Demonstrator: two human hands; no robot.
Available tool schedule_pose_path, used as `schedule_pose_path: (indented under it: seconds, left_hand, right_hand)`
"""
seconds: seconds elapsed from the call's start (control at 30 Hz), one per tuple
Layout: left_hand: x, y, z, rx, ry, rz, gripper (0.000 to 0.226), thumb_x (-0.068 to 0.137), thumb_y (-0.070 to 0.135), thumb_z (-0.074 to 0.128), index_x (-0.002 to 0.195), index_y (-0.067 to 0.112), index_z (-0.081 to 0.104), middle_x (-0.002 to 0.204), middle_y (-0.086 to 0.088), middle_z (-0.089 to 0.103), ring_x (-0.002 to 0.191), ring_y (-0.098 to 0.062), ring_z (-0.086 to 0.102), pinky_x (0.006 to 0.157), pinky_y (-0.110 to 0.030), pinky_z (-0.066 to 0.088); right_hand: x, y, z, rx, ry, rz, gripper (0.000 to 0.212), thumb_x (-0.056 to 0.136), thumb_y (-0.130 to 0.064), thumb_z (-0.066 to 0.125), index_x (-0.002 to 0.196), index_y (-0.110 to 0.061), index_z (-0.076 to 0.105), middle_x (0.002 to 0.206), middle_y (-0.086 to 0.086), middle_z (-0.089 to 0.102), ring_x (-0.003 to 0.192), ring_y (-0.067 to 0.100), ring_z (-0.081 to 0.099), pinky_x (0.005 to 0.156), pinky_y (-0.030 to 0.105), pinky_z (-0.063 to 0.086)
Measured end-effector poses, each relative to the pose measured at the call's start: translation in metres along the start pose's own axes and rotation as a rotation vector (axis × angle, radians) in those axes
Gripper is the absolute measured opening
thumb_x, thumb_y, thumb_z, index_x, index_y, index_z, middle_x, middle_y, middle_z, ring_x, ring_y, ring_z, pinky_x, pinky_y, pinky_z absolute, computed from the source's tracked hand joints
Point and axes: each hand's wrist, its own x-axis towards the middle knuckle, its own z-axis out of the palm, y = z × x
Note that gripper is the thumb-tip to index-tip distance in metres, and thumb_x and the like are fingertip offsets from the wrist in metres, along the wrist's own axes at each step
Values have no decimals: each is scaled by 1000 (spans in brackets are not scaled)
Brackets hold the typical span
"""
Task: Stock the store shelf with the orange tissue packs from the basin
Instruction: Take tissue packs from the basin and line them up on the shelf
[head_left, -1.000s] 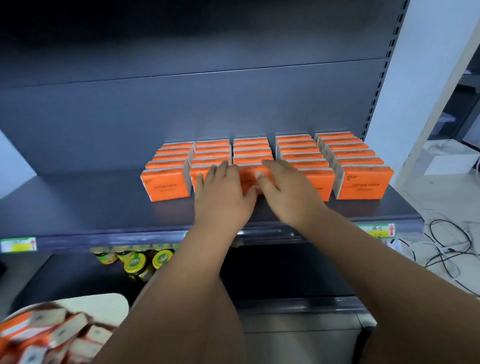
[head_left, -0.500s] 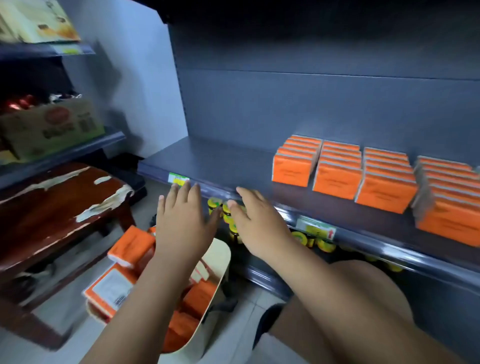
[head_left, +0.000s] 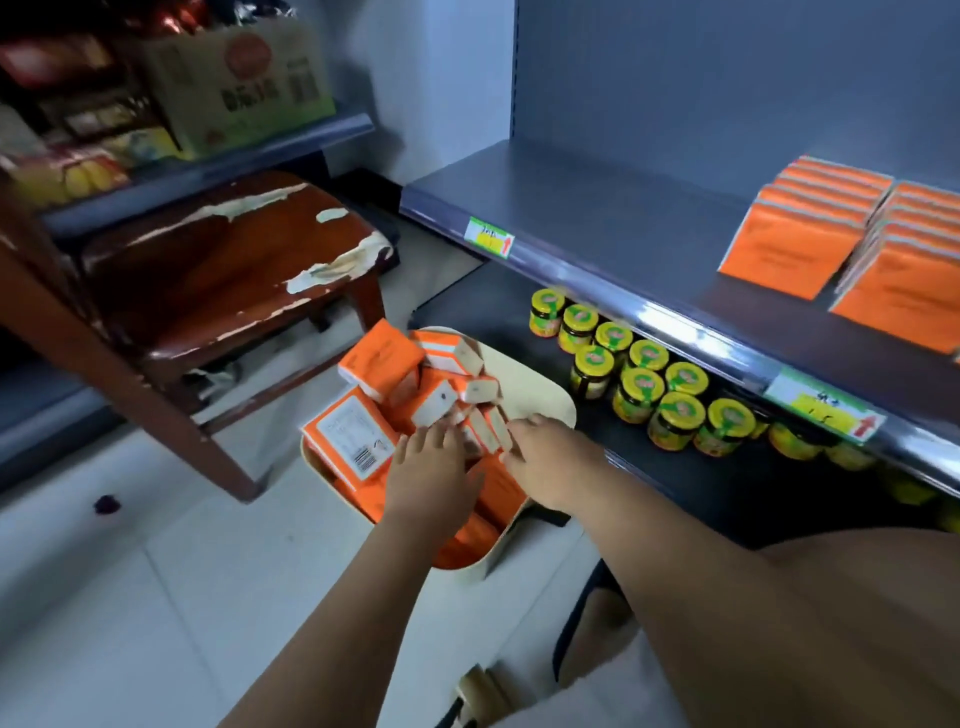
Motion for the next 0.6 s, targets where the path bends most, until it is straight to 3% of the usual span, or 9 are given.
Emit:
schedule_pose_path:
  seconds: [0.13, 0.27, 0.33, 0.43, 0.5, 0.6]
  left_hand:
    - [12, -4, 32, -35, -149, 4, 60, 97, 47, 52, 148, 17, 43, 156, -8, 44, 147, -31, 35, 120, -44, 29]
    - [24, -14, 51, 101, -259, 39, 53, 91, 48, 54, 136, 20, 54, 148, -5, 53, 142, -31, 39, 124, -47, 18]
    - [32, -17, 52, 134, -352, 79, 58, 87, 47, 55, 140, 24, 54, 147, -5, 53, 141, -34, 36, 124, -50, 14]
    - [47, -27, 43, 151, -566, 180, 62, 79, 49, 63, 138, 32, 56, 134, -4, 61, 136, -36, 41, 120, -53, 18]
    - [55, -38, 39, 206, -669, 251, 61, 74, 52, 71, 131, 35, 60, 123, 2, 64, 129, -29, 47, 118, -51, 26]
    - [60, -43, 36, 268, -654, 336, 53, 74, 55, 74, 123, 35, 64, 113, 6, 67, 115, -23, 56, 110, -44, 38]
  right_hand:
    - [27, -13, 10, -45, -71, -20, 36, 101, -40, 48, 127, -18, 56, 128, 10, 58, 116, 34, 58, 92, 42, 50]
    - [55, -18, 27, -86, -180, 12, 35, 101, -36, 45, 125, -17, 61, 124, 8, 60, 110, 31, 59, 91, 44, 53]
    - [65, -19, 36, -115, -275, 41, 31, 102, -29, 45, 123, -15, 63, 118, 9, 61, 106, 31, 61, 92, 44, 54]
    - [86, -17, 53, -73, -397, 123, 28, 102, -25, 47, 120, -13, 64, 106, 10, 62, 99, 30, 62, 95, 47, 54]
    - [101, -15, 64, 33, -449, 195, 34, 100, -32, 53, 127, -13, 60, 113, 12, 62, 99, 29, 61, 97, 45, 53]
    - [118, -13, 79, 280, -479, 248, 48, 104, -31, 52, 147, -11, 47, 140, 18, 53, 102, 18, 59, 87, 23, 51]
